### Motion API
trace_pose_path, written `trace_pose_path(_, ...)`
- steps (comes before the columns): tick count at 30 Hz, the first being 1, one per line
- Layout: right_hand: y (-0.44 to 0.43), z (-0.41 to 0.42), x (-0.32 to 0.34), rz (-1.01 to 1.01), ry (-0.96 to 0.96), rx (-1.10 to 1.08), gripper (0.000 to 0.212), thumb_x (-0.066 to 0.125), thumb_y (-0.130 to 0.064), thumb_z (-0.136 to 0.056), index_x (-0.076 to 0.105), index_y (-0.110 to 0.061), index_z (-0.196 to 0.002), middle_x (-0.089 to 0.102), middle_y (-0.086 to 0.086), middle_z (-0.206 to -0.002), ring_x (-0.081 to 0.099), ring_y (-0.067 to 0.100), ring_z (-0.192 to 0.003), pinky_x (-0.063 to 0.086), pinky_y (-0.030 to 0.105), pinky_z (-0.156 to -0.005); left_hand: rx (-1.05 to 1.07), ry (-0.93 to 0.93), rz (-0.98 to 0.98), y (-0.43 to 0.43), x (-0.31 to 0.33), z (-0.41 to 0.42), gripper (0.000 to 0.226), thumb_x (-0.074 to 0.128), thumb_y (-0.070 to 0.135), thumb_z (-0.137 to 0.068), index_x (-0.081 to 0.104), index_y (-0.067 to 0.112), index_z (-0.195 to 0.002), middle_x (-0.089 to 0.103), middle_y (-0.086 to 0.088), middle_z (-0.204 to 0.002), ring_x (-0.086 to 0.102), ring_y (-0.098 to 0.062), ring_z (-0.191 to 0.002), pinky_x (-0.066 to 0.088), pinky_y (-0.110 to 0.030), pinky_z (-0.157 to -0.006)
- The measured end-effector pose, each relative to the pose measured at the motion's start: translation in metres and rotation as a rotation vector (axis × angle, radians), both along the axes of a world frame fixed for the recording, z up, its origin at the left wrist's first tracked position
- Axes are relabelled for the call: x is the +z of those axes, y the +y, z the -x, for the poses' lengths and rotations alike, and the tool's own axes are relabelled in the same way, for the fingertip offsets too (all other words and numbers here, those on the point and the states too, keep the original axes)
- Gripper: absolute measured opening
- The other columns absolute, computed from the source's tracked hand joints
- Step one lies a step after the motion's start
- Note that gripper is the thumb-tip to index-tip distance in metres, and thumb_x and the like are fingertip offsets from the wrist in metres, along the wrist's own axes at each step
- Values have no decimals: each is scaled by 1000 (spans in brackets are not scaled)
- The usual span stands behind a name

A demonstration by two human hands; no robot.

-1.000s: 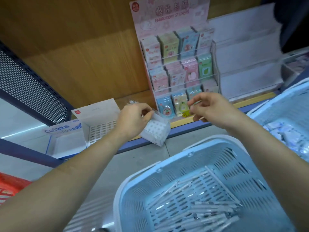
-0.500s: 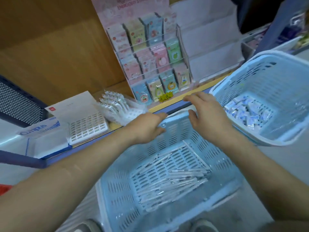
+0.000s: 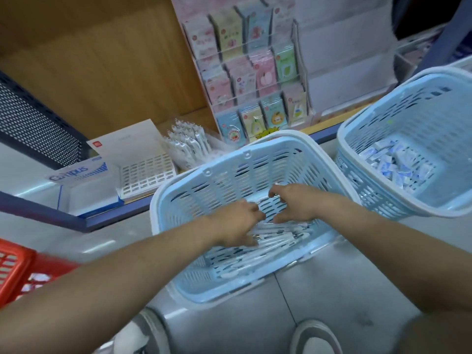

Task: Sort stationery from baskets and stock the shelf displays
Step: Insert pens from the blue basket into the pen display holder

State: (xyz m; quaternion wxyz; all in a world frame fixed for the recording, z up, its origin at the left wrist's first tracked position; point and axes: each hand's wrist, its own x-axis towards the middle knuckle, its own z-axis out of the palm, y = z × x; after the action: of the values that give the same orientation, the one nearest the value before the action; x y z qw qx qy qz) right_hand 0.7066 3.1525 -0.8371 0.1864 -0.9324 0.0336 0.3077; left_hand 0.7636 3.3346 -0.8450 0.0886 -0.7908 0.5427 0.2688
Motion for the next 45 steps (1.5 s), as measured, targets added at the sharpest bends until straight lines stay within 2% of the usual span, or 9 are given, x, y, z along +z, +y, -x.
trace_pose_path(3,-7,-3,-4,30,99,9,73,69,-41,-87,30,-23,-146,49,6,-143,50,26,-124,43,35,-100,-10,46,-102,0,-40,13,94,67,53,-83,20,10,-151,25,-13,-152,29,-33,-133,40,-48,-105)
trace_pose_path(6,-11,-4,-5,54,158,23,80,68,-34,-89,20,-22,-151,44,7,-148,51,27,-124,43,34,-99,-11,13,-111,-6,-55,22,102,71,47,-81,9,10,-153,24,-13,-150,31,-35,-129,43,-50,-100)
trace_pose_path(11,-7,-2,-15,59,288,82,95,70,-32,-88,4,-25,-155,33,7,-155,43,30,-133,40,42,-107,180,6,-64,-4,-61,21,77,71,34,-79,30,12,-141,42,-11,-127,50,-33,-108,51,-43,-82)
trace_pose_path(15,-8,-14,-17,67,328,117,98,71,-33,-88,1,-23,-155,28,7,-158,39,31,-137,37,43,-110,379,-7,-23,-1,-59,3,56,59,20,-88,35,10,-138,50,-15,-123,53,-34,-110,49,-40,-84)
trace_pose_path(19,8,-27,-31,132,200,210,91,75,-35,-83,18,-17,-152,38,10,-150,44,30,-132,41,43,-107,508,11,-40,0,-58,6,69,68,39,-82,36,9,-136,47,-14,-128,47,-33,-118,48,-41,-92)
trace_pose_path(27,18,-35,-53,223,135,368,84,81,-20,-77,28,-10,-141,59,15,-121,58,33,-111,49,36,-83,409,-101,-176,3,-63,7,62,73,19,-79,40,8,-130,56,-15,-122,53,-33,-112,48,-39,-84)
trace_pose_path(34,24,-27,-59,211,180,436,32,76,-25,-79,51,-13,-95,54,5,-90,55,25,-86,43,31,-69,409,-111,-167,8,-58,-1,37,66,16,-86,51,10,-120,58,-12,-120,57,-31,-111,48,-36,-84)
trace_pose_path(39,10,-22,-52,73,293,221,44,65,-34,-83,54,-12,-119,60,6,-116,59,25,-103,52,39,-90,435,-56,-174,13,-53,-6,22,59,21,-91,56,15,-112,62,-7,-114,60,-27,-105,49,-35,-79)
trace_pose_path(45,4,-18,-13,-127,233,47,13,61,-14,-83,58,-17,-95,57,-1,-74,50,14,-58,38,22,-51,517,209,-17,10,-17,-17,15,49,18,-95,55,14,-108,61,-7,-113,57,-25,-102,44,-31,-79)
